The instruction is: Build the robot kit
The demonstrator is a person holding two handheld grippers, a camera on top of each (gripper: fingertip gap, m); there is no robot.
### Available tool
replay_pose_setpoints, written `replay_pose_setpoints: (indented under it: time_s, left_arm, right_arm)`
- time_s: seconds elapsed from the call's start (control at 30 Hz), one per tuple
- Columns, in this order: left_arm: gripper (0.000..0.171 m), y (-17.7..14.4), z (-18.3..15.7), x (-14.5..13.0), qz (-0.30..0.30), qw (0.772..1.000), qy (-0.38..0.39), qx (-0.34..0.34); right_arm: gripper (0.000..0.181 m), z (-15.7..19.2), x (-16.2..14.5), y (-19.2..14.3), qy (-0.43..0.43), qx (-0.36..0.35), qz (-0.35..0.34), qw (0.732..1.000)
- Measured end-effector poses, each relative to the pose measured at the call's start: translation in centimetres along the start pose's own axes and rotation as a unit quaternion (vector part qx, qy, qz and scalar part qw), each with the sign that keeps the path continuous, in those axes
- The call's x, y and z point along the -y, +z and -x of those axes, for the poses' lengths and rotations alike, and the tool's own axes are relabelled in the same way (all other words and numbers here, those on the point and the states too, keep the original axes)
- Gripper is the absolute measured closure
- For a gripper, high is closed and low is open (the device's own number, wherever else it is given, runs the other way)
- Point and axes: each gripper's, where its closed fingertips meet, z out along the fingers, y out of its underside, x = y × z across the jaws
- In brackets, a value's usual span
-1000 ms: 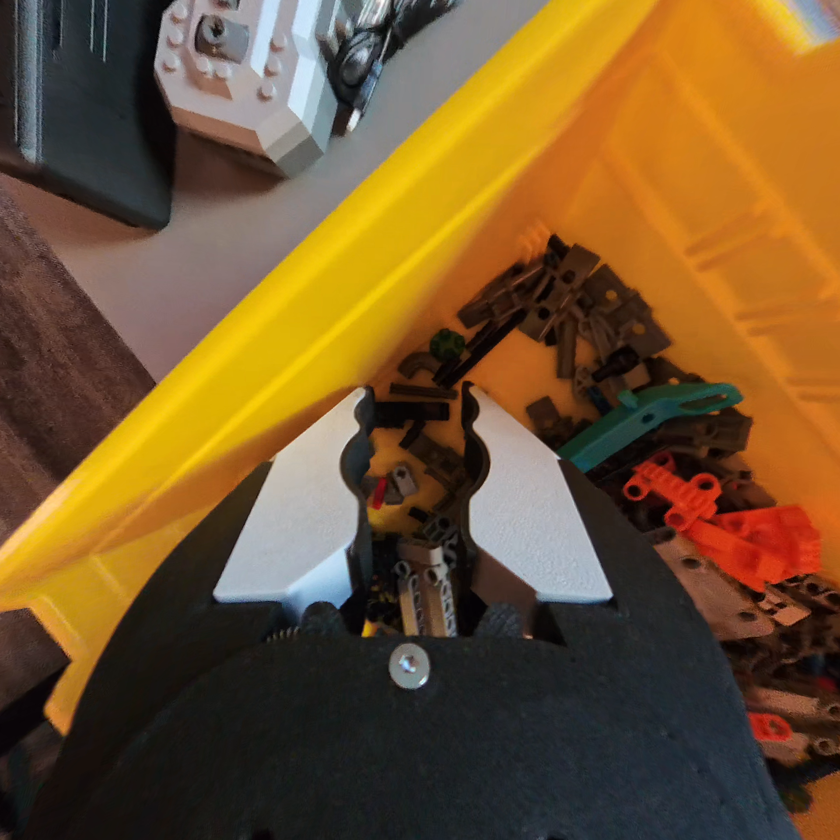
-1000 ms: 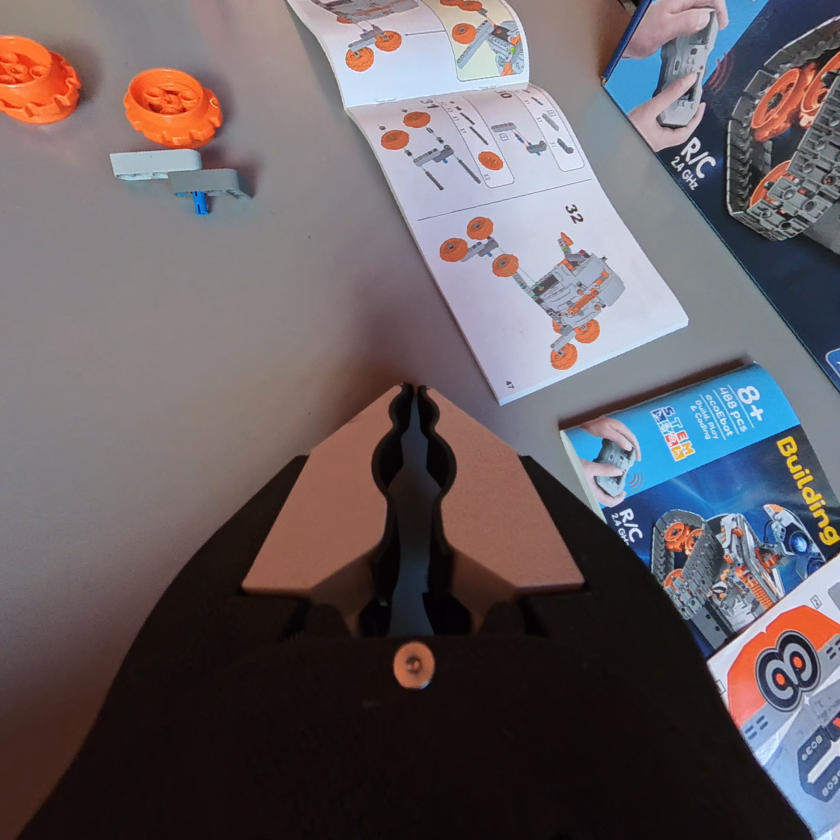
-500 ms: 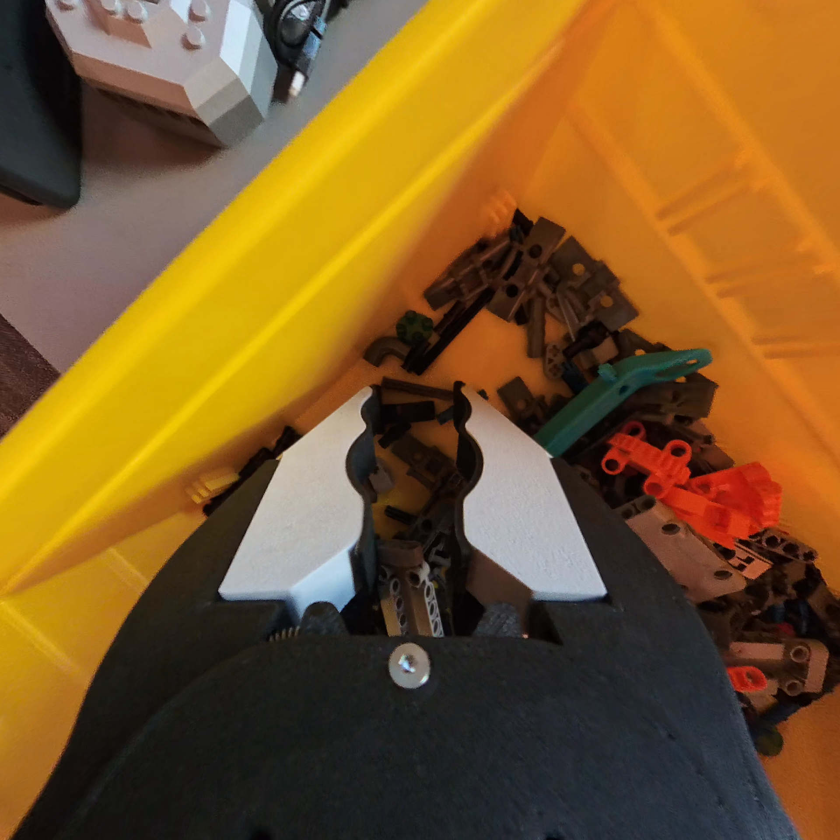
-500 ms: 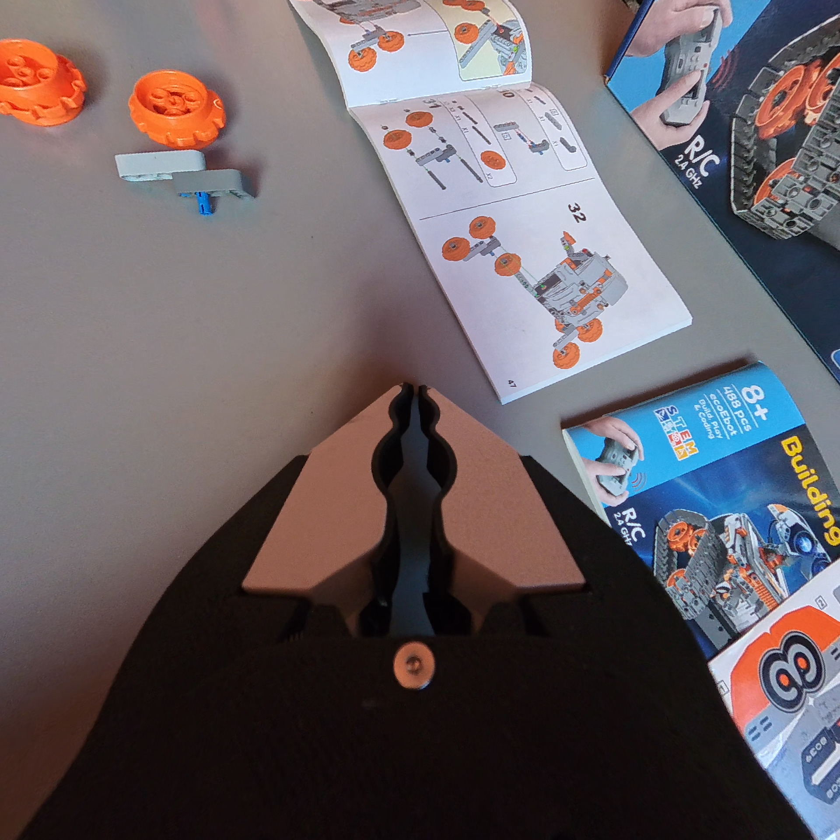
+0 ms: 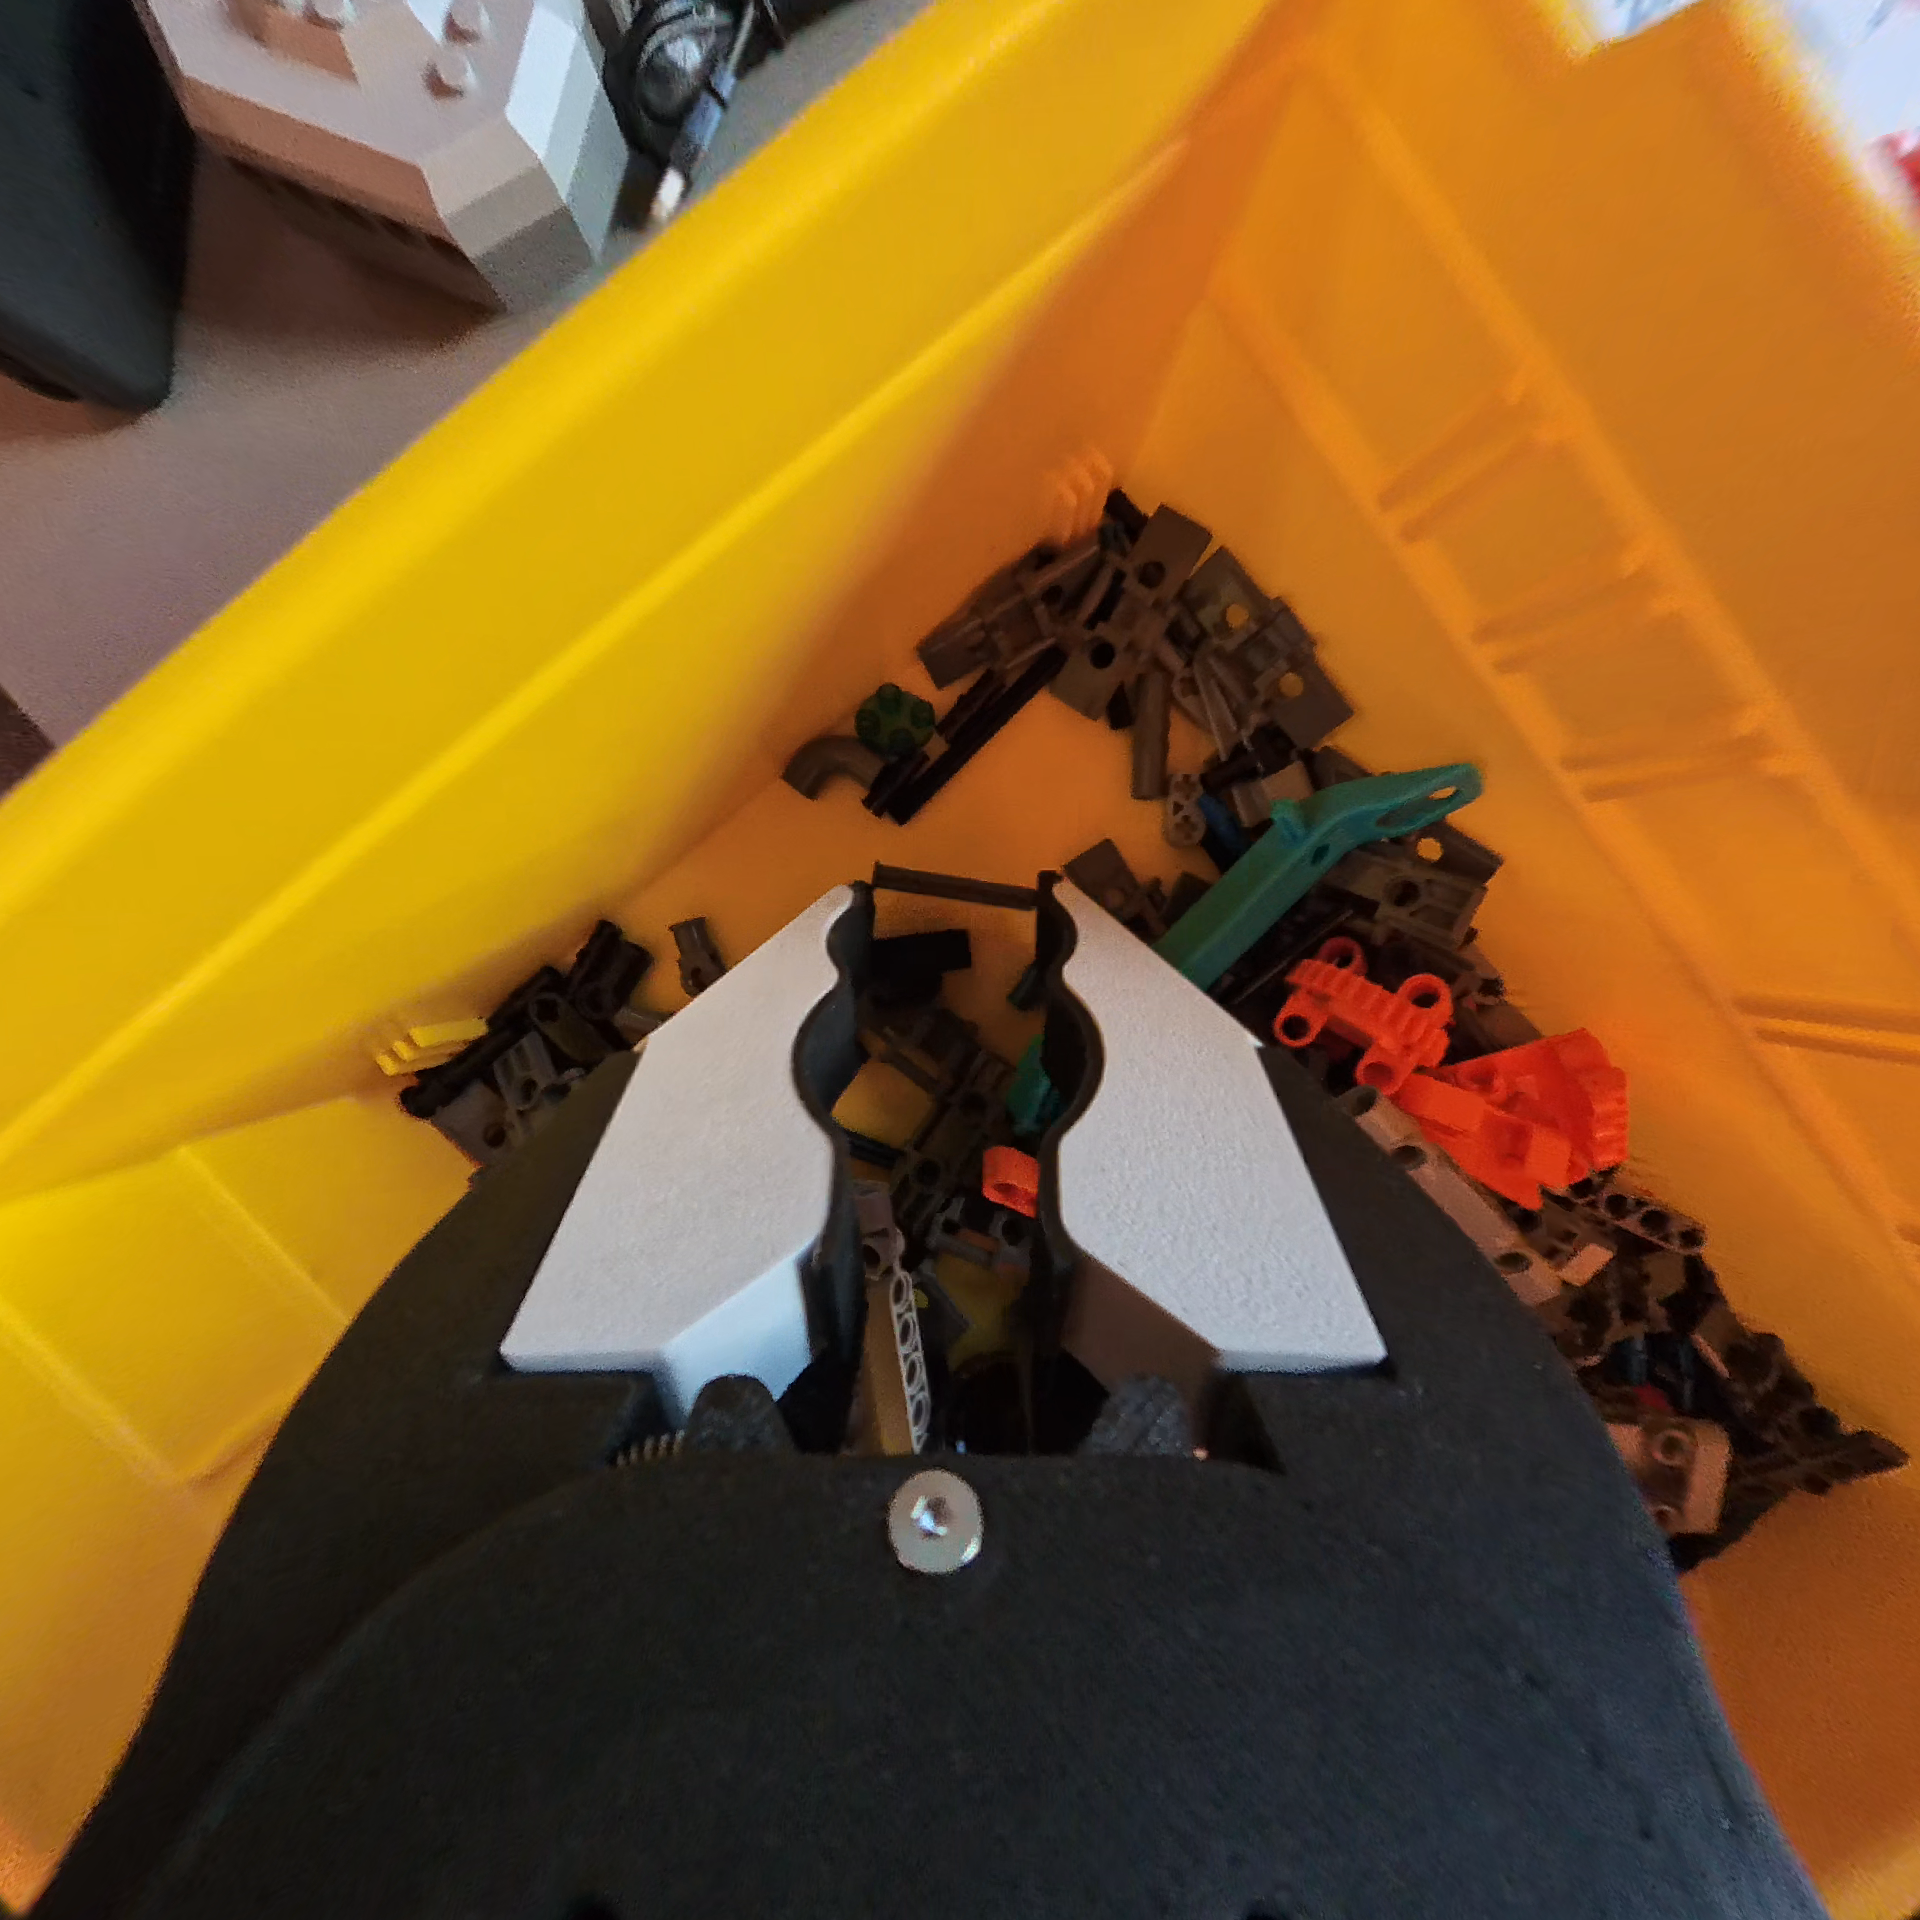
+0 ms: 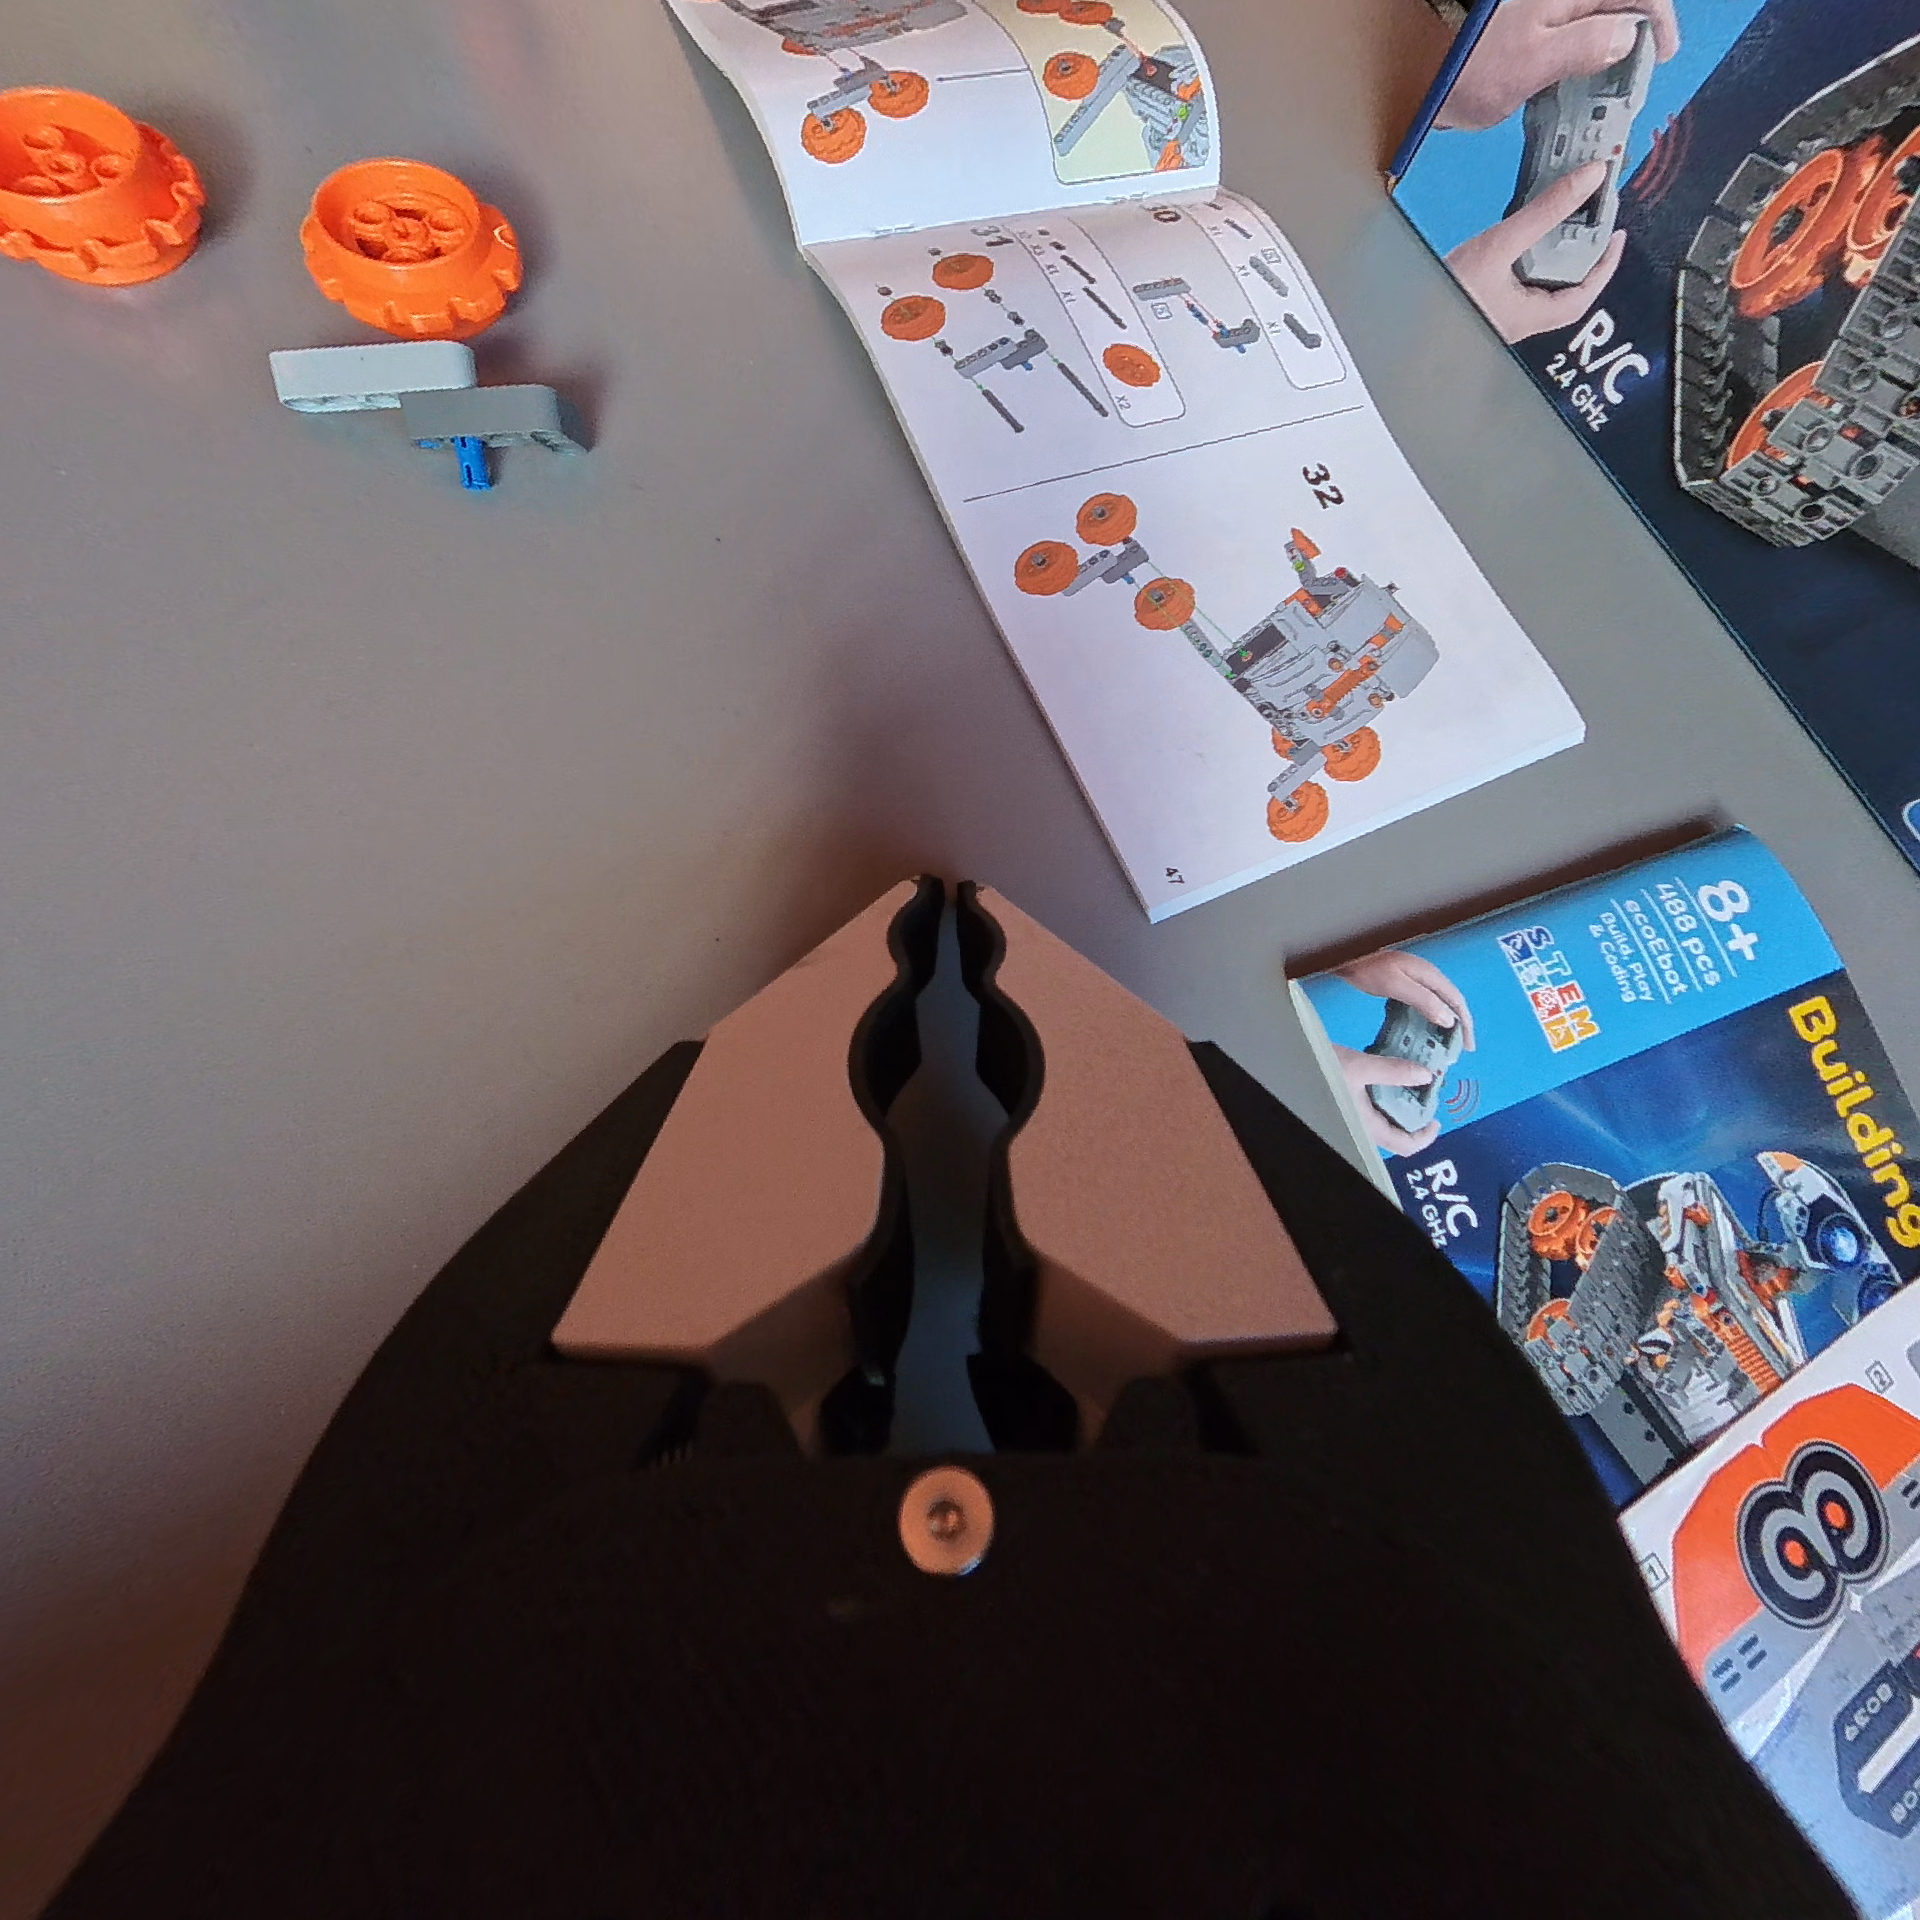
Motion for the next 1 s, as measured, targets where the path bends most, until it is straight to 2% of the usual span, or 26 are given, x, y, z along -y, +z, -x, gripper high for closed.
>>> replay_pose_setpoints:
  time_s: [0.07, 0.13, 0.3, 0.4, 0.57, 0.7, 0.8, 0.87, 1.0]
  left_arm:
    - [0.142, -1.0, -0.5, 0.7, -0.026, 1.000, 0.004, 0.004]
    - [0.142, -2.7, -1.6, 1.8, -0.077, 0.996, 0.030, 0.015]
    - [0.143, -8.6, -7.6, 4.5, -0.215, 0.969, 0.120, 0.028]
    - [0.142, -11.6, -11.6, 5.4, -0.243, 0.955, 0.168, 0.036]
    - [0.143, -13.8, -20.3, 7.4, -0.264, 0.939, 0.220, -0.019]
    - [0.142, -11.8, -28.0, 8.5, -0.248, 0.933, 0.241, -0.095]
    - [0.142, -8.6, -32.4, 8.6, -0.215, 0.939, 0.229, -0.144]
    - [0.142, -6.1, -33.9, 8.5, -0.193, 0.942, 0.237, -0.137]
    - [0.142, -1.2, -34.4, 8.2, -0.149, 0.954, 0.249, -0.078]
  right_arm:
    - [0.177, 0.0, 0.0, 0.0, 0.000, 0.001, 0.000, 1.000]
    - [0.177, 0.0, 0.0, 0.0, 0.001, 0.001, 0.000, 1.000]
    - [0.177, 0.0, 0.0, 0.0, 0.005, 0.005, 0.000, 1.000]
    - [0.177, 0.0, 0.0, 0.0, 0.007, 0.006, 0.000, 1.000]
    - [0.177, 0.0, 0.0, 0.0, 0.004, 0.004, 0.000, 1.000]
    - [0.177, 0.0, 0.0, 0.0, 0.004, 0.004, 0.000, 1.000]
    - [0.177, 0.1, 0.0, 0.0, 0.003, 0.005, 0.000, 1.000]
    - [0.177, 0.1, 0.0, 0.0, 0.002, 0.007, -0.001, 1.000]
    - [0.177, 0.2, 0.0, 0.0, 0.003, 0.009, -0.001, 1.000]
